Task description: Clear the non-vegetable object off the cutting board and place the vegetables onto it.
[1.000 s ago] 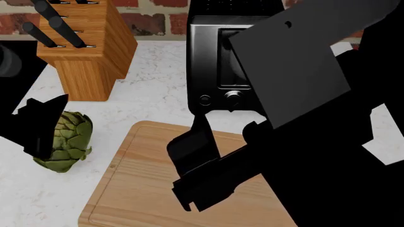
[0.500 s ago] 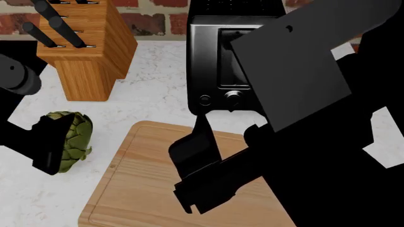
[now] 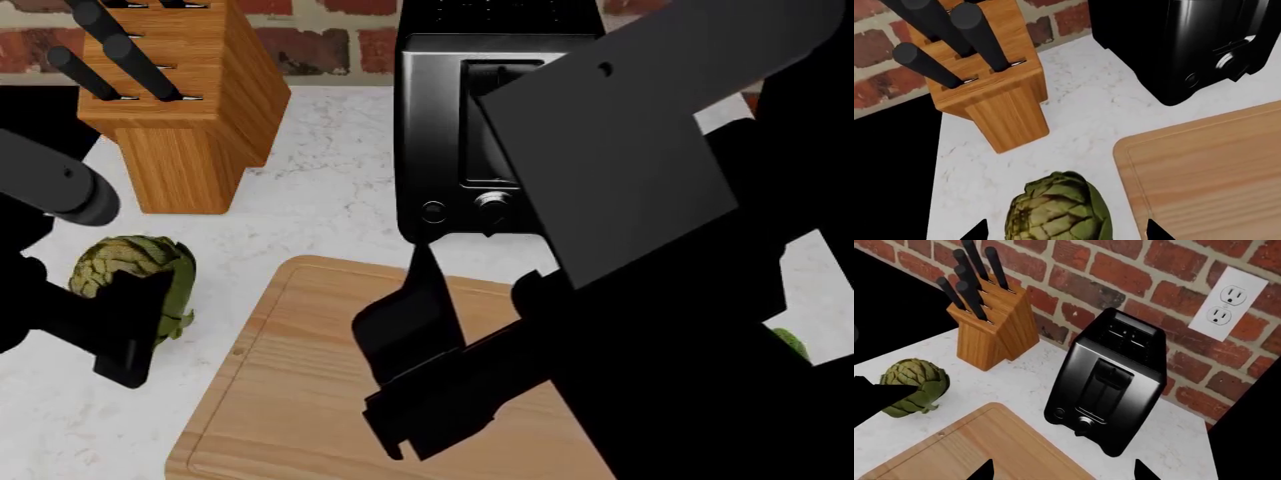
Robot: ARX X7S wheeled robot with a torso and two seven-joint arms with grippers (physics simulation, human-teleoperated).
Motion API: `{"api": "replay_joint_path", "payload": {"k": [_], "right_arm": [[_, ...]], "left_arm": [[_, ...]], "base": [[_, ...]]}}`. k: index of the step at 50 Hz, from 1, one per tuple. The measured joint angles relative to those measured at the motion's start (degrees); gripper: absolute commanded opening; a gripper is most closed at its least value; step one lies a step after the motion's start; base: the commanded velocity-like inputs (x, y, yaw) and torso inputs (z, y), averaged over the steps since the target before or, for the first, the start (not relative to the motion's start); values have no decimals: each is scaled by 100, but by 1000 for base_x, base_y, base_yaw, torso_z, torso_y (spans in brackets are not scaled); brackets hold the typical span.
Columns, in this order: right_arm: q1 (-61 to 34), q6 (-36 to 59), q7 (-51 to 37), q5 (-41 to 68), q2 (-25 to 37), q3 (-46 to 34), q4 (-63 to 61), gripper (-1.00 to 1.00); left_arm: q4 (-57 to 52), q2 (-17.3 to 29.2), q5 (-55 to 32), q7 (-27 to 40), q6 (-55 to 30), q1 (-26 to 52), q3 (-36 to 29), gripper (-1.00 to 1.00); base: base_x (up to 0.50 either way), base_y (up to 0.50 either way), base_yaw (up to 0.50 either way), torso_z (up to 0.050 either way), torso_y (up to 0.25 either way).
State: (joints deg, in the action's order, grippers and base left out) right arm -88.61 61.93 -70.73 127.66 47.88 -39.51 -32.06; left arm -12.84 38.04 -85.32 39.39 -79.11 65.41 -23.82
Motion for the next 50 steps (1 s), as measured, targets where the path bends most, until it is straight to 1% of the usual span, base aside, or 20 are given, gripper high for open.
{"api": "replay_joint_path", "payload": {"k": [23, 40, 50], "right_arm": [[-81, -85, -79, 86, -70, -137, -39, 100], [-90, -148, -90, 112, -73, -194, -81, 100], [-67, -180, -77, 98, -54, -207, -106, 100]], "left_arm": [[164, -1, 770, -482, 474, -229, -399, 100], [361, -53, 1187, -746, 781, -427, -659, 100], [563, -91, 1669, -859, 939, -467, -816, 100]], "base": [[0, 0, 0, 0, 0], [0, 0, 0, 0, 0], [0, 0, 0, -1, 0]]}}
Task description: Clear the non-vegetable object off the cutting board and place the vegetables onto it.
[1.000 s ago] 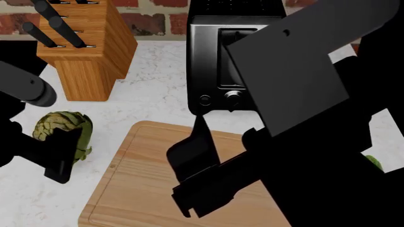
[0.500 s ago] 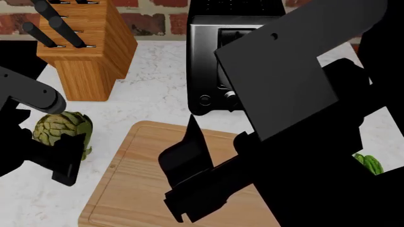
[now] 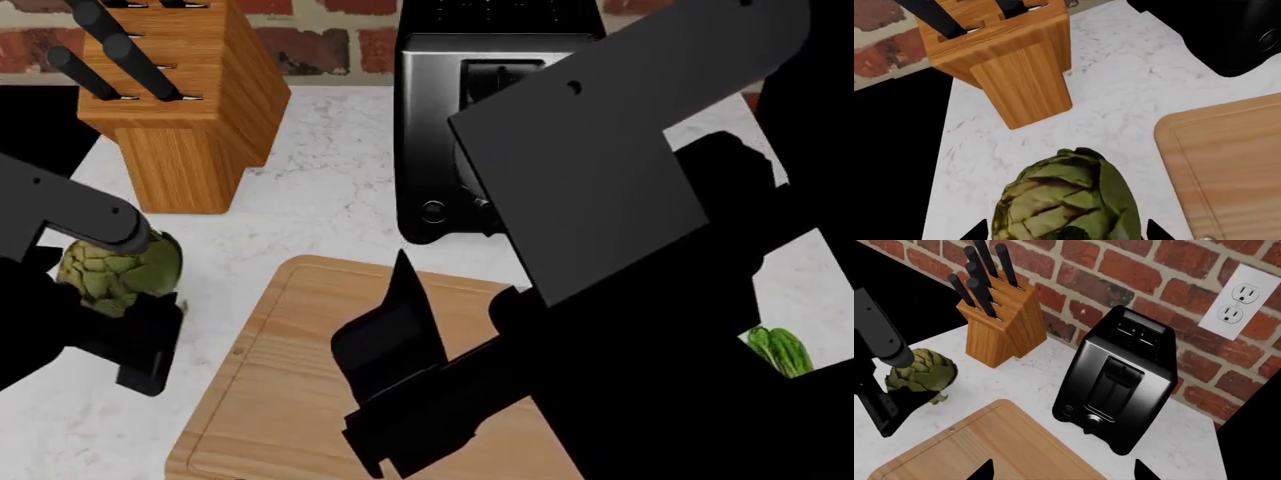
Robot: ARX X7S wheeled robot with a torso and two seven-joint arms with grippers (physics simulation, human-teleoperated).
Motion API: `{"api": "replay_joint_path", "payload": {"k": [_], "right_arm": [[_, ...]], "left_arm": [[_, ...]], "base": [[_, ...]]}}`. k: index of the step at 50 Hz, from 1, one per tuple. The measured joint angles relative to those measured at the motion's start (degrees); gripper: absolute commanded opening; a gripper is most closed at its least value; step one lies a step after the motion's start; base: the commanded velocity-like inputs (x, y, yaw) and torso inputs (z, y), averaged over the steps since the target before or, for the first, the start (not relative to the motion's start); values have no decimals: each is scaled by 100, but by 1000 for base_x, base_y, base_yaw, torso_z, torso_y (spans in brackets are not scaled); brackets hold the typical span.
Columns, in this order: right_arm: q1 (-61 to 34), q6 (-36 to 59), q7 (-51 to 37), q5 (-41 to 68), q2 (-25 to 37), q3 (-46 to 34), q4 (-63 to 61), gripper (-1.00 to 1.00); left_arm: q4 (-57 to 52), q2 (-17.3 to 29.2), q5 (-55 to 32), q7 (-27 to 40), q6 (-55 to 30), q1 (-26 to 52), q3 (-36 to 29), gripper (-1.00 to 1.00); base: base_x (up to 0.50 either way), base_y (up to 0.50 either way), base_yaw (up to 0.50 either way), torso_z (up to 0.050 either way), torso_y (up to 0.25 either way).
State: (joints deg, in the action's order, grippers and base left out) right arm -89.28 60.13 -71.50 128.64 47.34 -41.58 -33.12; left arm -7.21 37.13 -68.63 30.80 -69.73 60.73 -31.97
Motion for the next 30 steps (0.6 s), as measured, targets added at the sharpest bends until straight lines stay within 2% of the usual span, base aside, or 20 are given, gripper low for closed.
{"api": "replay_joint_path", "payload": {"k": [6, 7, 20, 30], "right_arm": [[-5, -13, 1, 2, 6, -14, -9, 100], [-5, -15, 2, 1, 8, -16, -11, 100], [-15, -42, -8, 11, 35, -44, -39, 100], [-51, -79, -25, 29, 69, -61, -70, 100]], "left_arm": [[149, -15, 321, -77, 93, -33, -130, 100], [167, -16, 369, -85, 110, -42, -149, -100], [95, 58, 523, -205, 216, -41, -293, -100], [-215, 114, 140, -216, 214, 52, -192, -100]], "base": [[0, 0, 0, 0, 0], [0, 0, 0, 0, 0], [3, 0, -3, -1, 0], [0, 0, 0, 0, 0]]}}
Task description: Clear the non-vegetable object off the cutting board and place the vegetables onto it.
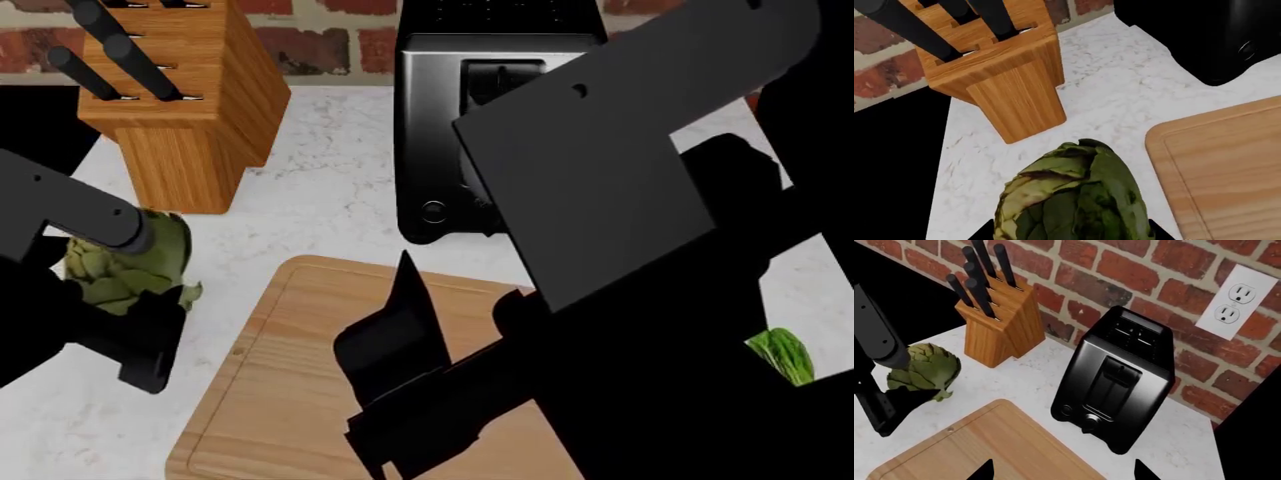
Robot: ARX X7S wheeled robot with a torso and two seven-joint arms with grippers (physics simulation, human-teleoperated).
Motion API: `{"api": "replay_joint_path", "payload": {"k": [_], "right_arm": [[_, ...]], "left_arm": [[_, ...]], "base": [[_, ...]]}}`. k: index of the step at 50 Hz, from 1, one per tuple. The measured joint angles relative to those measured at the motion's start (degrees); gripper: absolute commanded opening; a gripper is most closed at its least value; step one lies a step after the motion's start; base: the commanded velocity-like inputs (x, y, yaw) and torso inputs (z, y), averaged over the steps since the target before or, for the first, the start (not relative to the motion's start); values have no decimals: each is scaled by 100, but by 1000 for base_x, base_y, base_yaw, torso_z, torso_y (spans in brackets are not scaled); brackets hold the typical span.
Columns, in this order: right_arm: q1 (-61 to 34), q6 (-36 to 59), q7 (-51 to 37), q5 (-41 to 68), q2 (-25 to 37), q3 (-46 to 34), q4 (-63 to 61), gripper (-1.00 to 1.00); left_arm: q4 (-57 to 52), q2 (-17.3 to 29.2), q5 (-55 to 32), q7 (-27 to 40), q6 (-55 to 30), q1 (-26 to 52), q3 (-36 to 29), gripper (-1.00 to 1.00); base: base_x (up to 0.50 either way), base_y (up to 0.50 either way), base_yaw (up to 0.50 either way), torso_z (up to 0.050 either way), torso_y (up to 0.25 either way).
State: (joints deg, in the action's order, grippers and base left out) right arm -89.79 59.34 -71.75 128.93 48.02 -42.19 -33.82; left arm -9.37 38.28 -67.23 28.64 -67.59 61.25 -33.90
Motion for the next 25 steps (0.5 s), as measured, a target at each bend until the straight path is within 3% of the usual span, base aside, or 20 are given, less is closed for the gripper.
{"api": "replay_joint_path", "payload": {"k": [25], "right_arm": [[-33, -110, -40, 82, 179, 18, -133, 100]], "left_arm": [[-770, -221, -902, 480, -235, 254, 240, -100]], "base": [[0, 0, 0, 0, 0]]}}
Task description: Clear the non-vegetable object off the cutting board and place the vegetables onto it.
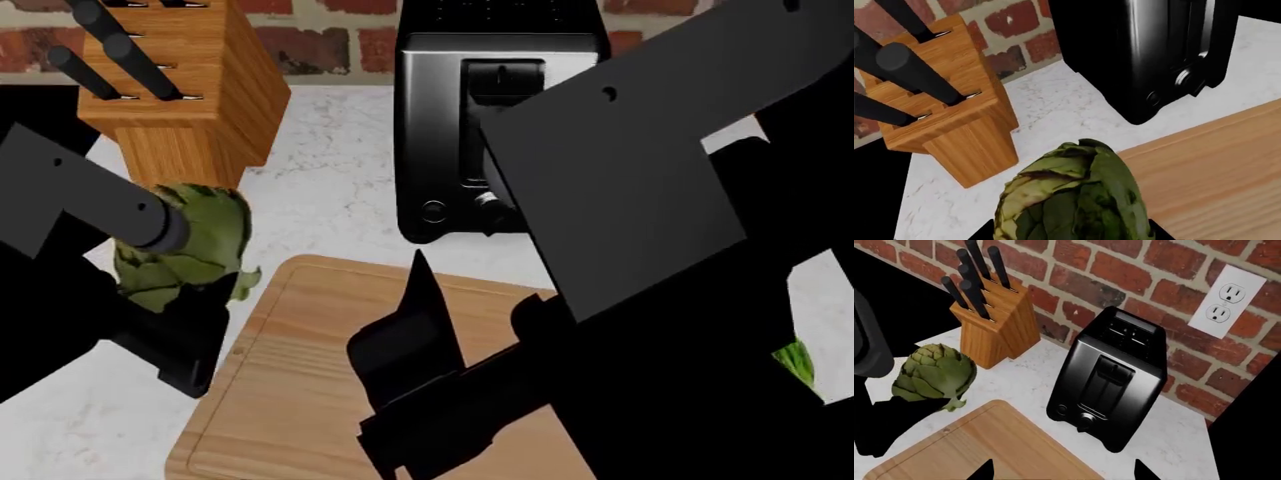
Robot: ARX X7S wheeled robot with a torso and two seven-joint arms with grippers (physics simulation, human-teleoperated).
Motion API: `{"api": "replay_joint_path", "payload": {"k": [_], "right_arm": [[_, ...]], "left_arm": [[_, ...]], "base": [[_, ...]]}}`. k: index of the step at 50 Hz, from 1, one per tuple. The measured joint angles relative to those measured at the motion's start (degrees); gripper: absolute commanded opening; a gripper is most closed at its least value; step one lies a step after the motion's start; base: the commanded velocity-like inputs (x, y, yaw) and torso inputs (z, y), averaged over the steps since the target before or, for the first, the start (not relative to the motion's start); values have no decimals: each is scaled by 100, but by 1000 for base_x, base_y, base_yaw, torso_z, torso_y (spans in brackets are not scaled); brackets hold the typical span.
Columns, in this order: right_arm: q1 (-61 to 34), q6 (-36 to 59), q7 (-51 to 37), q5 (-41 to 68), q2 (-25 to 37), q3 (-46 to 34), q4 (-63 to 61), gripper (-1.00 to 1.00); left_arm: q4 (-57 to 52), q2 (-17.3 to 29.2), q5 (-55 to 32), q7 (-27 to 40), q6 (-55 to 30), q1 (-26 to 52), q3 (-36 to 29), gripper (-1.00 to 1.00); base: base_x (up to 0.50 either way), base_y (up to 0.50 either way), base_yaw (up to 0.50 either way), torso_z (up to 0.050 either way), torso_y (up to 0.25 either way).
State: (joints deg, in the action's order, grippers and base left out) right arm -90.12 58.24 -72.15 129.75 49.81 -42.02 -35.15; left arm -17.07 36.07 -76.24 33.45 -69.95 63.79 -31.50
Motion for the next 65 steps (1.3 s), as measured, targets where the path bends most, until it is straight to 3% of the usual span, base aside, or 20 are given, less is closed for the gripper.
{"api": "replay_joint_path", "payload": {"k": [26, 57, 58, 65], "right_arm": [[-200, -193, -218, 360, 431, 111, -313, 100], [-264, -341, -335, 490, 632, 100, -486, 100], [-271, -342, -339, 495, 632, 97, -486, 100], [-292, -349, -340, 505, 644, 84, -486, 100]], "left_arm": [[-469, -745, -556, 708, -257, 92, -365, -100], [-124, -1462, 658, 440, 191, -118, -1436, -100], [-109, -1467, 684, 427, 204, -119, -1457, 100], [10, -1501, 806, 411, 294, -61, -1495, 100]], "base": [[0, 0, 0, 0, 1], [0, 0, 0, 0, 1], [0, 0, 0, 0, 0], [0, 0, 0, 0, 0]]}}
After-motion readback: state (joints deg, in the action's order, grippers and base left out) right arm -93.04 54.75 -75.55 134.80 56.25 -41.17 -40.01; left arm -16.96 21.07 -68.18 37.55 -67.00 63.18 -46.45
